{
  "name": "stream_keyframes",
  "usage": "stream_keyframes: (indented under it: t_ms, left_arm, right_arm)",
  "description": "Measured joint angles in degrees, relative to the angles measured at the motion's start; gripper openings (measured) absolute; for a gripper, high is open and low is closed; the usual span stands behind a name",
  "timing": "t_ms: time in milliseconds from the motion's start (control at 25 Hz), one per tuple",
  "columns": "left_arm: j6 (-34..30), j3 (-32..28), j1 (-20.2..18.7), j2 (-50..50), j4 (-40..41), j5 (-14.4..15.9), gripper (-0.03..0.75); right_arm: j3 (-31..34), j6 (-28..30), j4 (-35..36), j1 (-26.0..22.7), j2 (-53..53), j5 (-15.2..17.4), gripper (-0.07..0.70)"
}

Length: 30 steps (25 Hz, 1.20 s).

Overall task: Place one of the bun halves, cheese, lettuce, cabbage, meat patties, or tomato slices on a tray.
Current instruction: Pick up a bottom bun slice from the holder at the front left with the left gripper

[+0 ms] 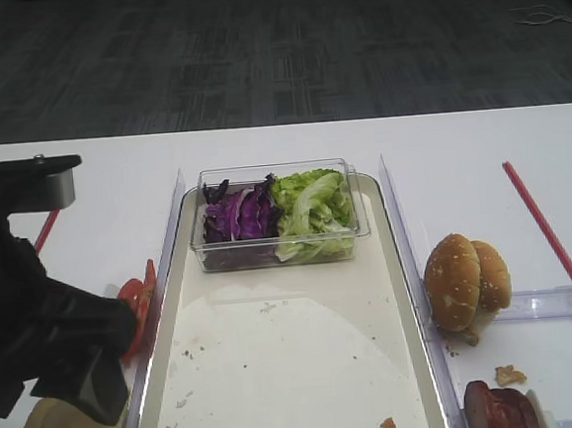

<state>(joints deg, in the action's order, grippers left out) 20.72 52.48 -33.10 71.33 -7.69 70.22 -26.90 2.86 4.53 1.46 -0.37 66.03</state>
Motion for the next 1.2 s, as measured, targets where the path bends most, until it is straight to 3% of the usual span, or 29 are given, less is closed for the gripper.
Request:
stream_keyframes:
  t_ms: [280,560,920,1200]
  left_arm:
    - [0.0,0.1,-3.0,4.3,-0.6,-0.1,0.533]
    - [0.1,0.2,-3.5,9.9,-0.7,-0.7,0.529]
    - [0.1,0.2,-3.5,16.3,-0.7,-5.6,0.473]
    - [1.9,0.3,-3.6,19.4,1.6,-6.1,0.43]
  right_arm:
    - [0.0,0.0,0.0,0.0,0.0,0.0,0.238]
    - [0.0,0.0,0.0,0.0,0.0,0.0,0.238]
    - [0.0,0.0,0.0,0.0,0.0,0.0,0.238]
    - [0.0,0.0,0.0,0.0,0.0,0.0,0.238]
